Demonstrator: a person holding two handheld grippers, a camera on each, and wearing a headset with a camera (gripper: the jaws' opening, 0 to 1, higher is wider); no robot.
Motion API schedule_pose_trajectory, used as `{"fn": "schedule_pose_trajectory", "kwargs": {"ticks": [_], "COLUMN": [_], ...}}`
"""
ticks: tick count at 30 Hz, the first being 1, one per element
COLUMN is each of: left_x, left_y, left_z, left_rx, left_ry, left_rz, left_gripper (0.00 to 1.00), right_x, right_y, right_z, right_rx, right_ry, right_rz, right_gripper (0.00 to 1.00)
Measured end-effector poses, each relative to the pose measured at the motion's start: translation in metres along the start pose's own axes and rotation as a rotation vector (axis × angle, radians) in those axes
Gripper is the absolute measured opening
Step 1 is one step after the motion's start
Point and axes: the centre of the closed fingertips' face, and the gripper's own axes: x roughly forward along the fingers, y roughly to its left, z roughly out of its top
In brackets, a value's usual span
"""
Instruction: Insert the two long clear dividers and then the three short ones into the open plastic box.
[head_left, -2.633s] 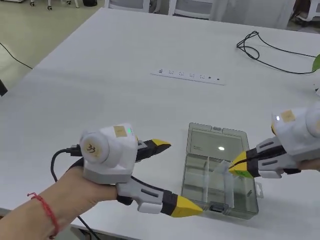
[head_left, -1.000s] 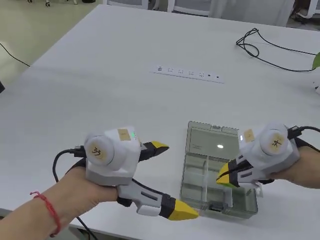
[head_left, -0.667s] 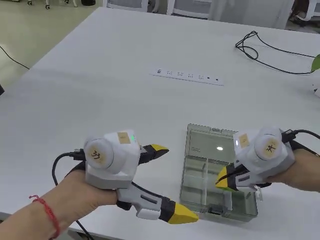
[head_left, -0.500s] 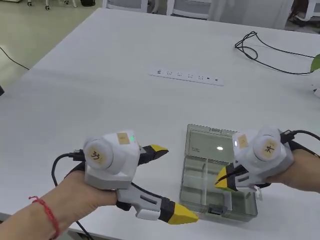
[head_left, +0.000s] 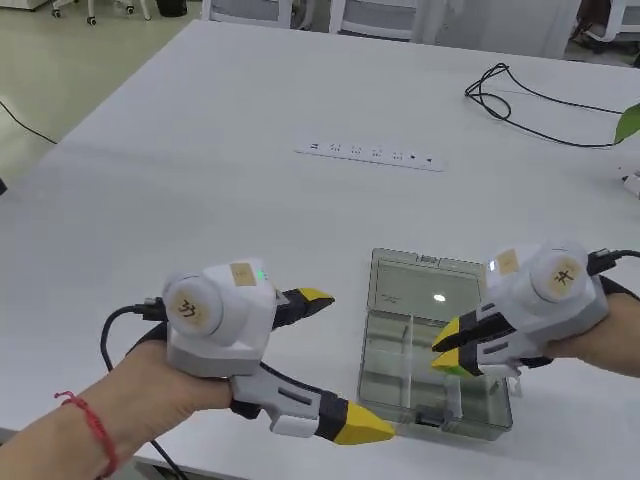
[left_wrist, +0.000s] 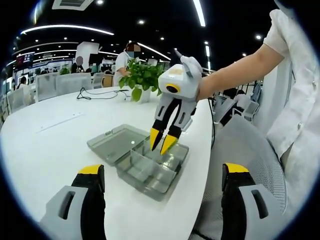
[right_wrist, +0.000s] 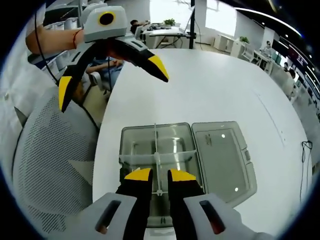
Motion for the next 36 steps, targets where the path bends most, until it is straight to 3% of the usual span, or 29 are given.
{"fn": "schedule_pose_trajectory", "kwargs": {"ticks": [9,18,24,36], "left_x": [0.000,-0.001,-0.001,0.000], "left_y": [-0.002,-0.002,-0.002,-0.004], "left_z": [0.002,0.002,0.002,0.002], "left_rx": [0.001,0.002,0.000,-0.001], "left_ry": [-0.004,-0.002,0.001,0.004], "left_rz": [-0.001,0.001,0.002,-0.006], "left_gripper": [1.00,1.00,1.00,1.00], "right_x": [-0.033,-0.060,-0.078,-0.107], "right_y": [-0.002,0.003,0.006,0.001], "right_z": [0.003,-0.013,-0.035,-0.100], "right_rx": [0.042,0.079,0.110,0.170], "right_ry": [-0.061,-0.074,-0.050,0.048], "right_rz": [-0.045,-0.079,-0.097,-0.127], "right_gripper": [0.23,0.31,0.36,0.44]}}
